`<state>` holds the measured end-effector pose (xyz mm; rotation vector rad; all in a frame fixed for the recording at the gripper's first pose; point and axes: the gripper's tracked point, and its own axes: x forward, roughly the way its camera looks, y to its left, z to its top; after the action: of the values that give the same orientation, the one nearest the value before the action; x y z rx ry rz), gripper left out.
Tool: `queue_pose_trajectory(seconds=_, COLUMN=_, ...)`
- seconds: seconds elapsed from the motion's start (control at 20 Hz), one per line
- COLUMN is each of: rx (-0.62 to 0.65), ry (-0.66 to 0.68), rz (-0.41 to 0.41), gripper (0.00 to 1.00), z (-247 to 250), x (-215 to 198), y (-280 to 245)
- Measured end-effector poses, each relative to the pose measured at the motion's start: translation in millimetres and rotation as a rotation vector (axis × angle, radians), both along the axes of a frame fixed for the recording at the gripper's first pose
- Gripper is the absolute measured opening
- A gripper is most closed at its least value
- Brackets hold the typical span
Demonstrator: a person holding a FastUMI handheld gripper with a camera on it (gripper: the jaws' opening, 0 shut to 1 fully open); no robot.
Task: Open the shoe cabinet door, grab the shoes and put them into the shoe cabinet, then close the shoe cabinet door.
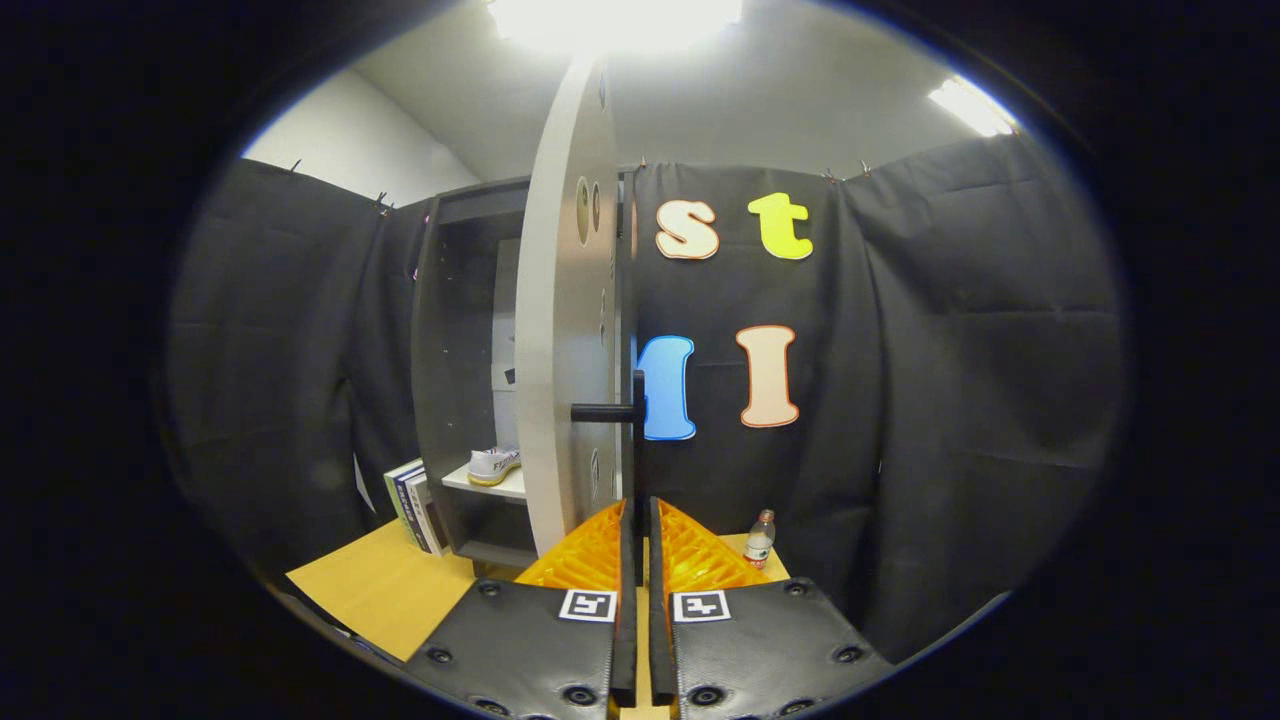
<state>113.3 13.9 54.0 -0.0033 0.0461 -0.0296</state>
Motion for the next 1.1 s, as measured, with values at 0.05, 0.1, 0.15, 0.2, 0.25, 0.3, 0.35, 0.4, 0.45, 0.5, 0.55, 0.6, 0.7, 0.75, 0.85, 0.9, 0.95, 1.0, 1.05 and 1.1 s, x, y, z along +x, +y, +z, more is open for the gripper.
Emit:
queue_pose_trajectory(seconds=0.05, rx=0.0, ry=0.015, rz=-0.004, gripper=0.05, z=-2.1, x=-1.2, y=2.2)
queue_pose_trajectory(seconds=0.1, rx=-0.008, ry=0.041, rz=-0.011, gripper=0.05, z=-7.1, x=-2.2, y=1.7)
queue_pose_trajectory(seconds=0.15, rx=-0.039, ry=0.05, rz=-0.029, gripper=0.11, z=-9.4, x=-24.7, y=-0.3)
queue_pose_trajectory(seconds=0.2, rx=-0.068, ry=0.043, rz=-0.029, gripper=0.17, z=-5.8, x=-31.2, y=-1.4)
queue_pose_trajectory(seconds=0.25, rx=-0.088, ry=0.042, rz=-0.018, gripper=0.28, z=-2.7, x=-41.9, y=1.7)
queue_pose_trajectory(seconds=0.3, rx=-0.103, ry=0.051, rz=0.006, gripper=0.39, z=-2.5, x=-50.7, y=8.7)
queue_pose_trajectory(seconds=0.35, rx=-0.111, ry=0.06, rz=0.02, gripper=0.51, z=-4.1, x=-57.9, y=15.2)
queue_pose_trajectory(seconds=0.4, rx=-0.109, ry=0.06, rz=0.017, gripper=0.62, z=-4.5, x=-67.8, y=18.2)
queue_pose_trajectory(seconds=0.45, rx=-0.091, ry=0.05, rz=0.017, gripper=0.74, z=-4.7, x=-75.3, y=25.2)
queue_pose_trajectory(seconds=0.5, rx=-0.065, ry=0.043, rz=0.035, gripper=0.86, z=-2.5, x=-77.6, y=37.7)
queue_pose_trajectory(seconds=0.55, rx=-0.047, ry=0.042, rz=0.058, gripper=0.97, z=-6.3, x=-80.6, y=52.1)
queue_pose_trajectory(seconds=0.6, rx=-0.034, ry=0.052, rz=0.079, gripper=0.98, z=-12.3, x=-80.6, y=65.2)
queue_pose_trajectory(seconds=0.7, rx=-0.01, ry=0.09, rz=0.138, gripper=0.98, z=-27.7, x=-79.1, y=95.6)
queue_pose_trajectory(seconds=0.75, rx=0.0, ry=0.106, rz=0.162, gripper=0.99, z=-34.3, x=-77.7, y=107.8)
queue_pose_trajectory(seconds=0.85, rx=0.031, ry=0.135, rz=0.198, gripper=0.99, z=-48.2, x=-72.3, y=128.9)
queue_pose_trajectory(seconds=0.9, rx=0.053, ry=0.158, rz=0.225, gripper=0.99, z=-55.8, x=-69.4, y=142.3)
queue_pose_trajectory(seconds=0.95, rx=0.069, ry=0.187, rz=0.249, gripper=0.98, z=-69.9, x=-65.5, y=156.1)
queue_pose_trajectory(seconds=1.0, rx=0.079, ry=0.213, rz=0.268, gripper=0.99, z=-80.7, x=-61.8, y=166.9)
queue_pose_trajectory(seconds=1.05, rx=0.091, ry=0.232, rz=0.282, gripper=0.99, z=-90.8, x=-56.4, y=175.8)
queue_pose_trajectory(seconds=1.1, rx=0.104, ry=0.257, rz=0.294, gripper=0.99, z=-103.2, x=-51.3, y=185.3)
